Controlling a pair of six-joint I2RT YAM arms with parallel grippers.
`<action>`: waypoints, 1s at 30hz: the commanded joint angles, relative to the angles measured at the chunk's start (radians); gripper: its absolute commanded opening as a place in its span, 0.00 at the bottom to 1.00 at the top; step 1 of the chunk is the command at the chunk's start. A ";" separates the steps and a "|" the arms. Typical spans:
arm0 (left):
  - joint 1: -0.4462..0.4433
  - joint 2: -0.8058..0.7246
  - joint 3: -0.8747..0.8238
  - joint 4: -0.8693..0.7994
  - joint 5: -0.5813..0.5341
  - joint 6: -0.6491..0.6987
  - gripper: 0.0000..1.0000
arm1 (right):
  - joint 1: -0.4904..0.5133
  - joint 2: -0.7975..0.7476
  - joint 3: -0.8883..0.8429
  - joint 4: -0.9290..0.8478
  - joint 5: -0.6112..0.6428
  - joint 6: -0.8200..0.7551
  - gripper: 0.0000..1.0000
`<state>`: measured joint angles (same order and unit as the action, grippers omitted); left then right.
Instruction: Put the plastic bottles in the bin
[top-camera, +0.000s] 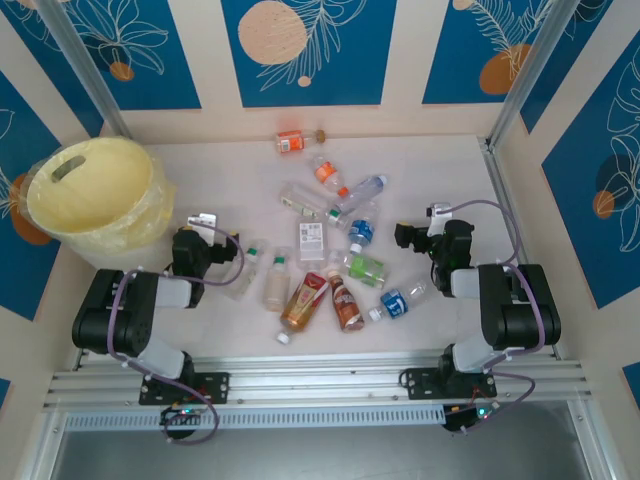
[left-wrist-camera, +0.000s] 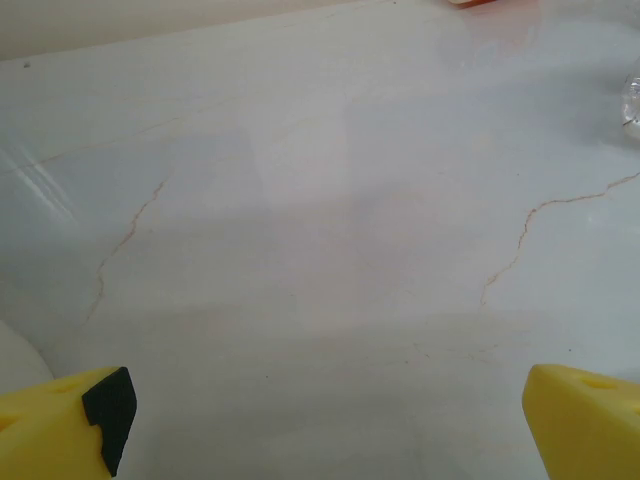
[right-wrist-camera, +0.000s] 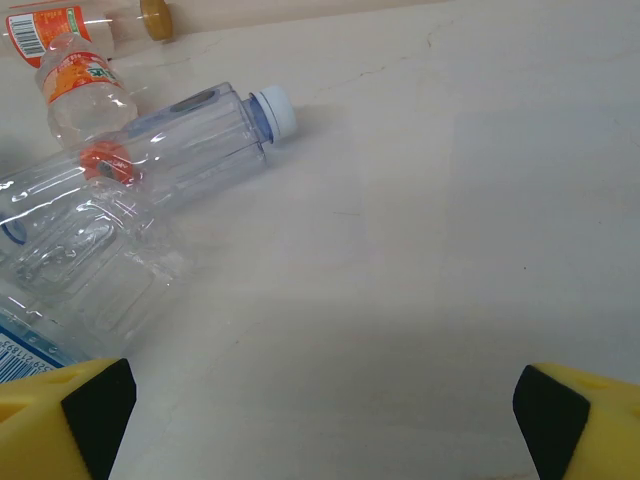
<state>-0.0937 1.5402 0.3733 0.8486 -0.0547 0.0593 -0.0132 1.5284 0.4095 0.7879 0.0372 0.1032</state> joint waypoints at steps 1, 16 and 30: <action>0.016 -0.003 0.018 0.004 0.018 0.004 1.00 | 0.004 -0.005 0.014 0.005 0.009 -0.007 0.99; 0.028 0.000 0.026 -0.008 0.027 -0.009 1.00 | 0.002 -0.005 0.017 0.003 0.004 -0.004 0.99; 0.016 -0.137 0.056 -0.184 -0.044 -0.027 1.00 | 0.006 -0.144 0.112 -0.263 -0.005 -0.010 0.99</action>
<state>-0.0830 1.4666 0.3889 0.7483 -0.0631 0.0540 -0.0132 1.4536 0.4679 0.6292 0.0372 0.1032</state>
